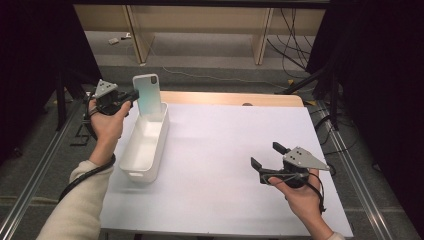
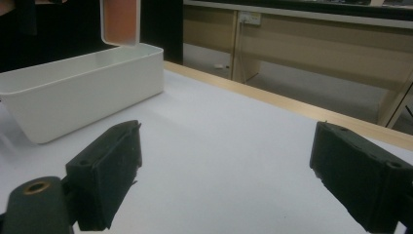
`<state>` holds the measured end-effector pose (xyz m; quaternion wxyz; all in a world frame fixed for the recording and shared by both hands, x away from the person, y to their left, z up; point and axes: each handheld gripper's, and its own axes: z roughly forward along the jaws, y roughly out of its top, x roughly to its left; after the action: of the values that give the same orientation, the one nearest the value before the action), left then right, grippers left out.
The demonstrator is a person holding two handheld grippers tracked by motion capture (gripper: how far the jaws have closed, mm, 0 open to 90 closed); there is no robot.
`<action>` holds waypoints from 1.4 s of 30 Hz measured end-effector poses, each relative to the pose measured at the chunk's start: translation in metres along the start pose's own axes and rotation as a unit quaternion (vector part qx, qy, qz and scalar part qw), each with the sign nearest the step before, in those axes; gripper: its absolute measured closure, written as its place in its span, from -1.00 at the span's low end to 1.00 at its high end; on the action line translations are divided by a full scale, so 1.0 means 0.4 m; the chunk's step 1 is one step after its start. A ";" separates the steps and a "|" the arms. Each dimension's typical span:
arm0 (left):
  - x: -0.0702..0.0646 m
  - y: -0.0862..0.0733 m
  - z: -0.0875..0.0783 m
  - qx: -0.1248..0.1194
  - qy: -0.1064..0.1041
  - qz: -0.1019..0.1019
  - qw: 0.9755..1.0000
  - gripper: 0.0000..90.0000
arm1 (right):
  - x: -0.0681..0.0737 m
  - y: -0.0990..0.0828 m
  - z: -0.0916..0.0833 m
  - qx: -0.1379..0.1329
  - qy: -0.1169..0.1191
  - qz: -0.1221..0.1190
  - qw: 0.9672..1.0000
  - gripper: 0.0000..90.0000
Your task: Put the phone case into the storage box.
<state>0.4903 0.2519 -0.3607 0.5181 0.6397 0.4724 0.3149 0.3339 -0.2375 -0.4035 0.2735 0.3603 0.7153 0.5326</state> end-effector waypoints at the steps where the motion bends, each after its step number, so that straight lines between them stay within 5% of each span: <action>1: 0.000 0.000 0.001 0.001 0.000 0.000 1.000 0.87 | 0.000 0.000 0.001 -0.002 0.001 0.001 1.000 -0.72; 42: 0.013 -0.014 0.039 0.010 0.002 0.003 1.000 0.87 | -0.001 0.000 -0.001 0.002 -0.004 -0.002 1.000 -0.72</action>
<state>0.5045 0.2510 -0.3707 0.5099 0.6455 0.4747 0.3131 0.3339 -0.2380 -0.4035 0.2763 0.3614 0.7160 0.5295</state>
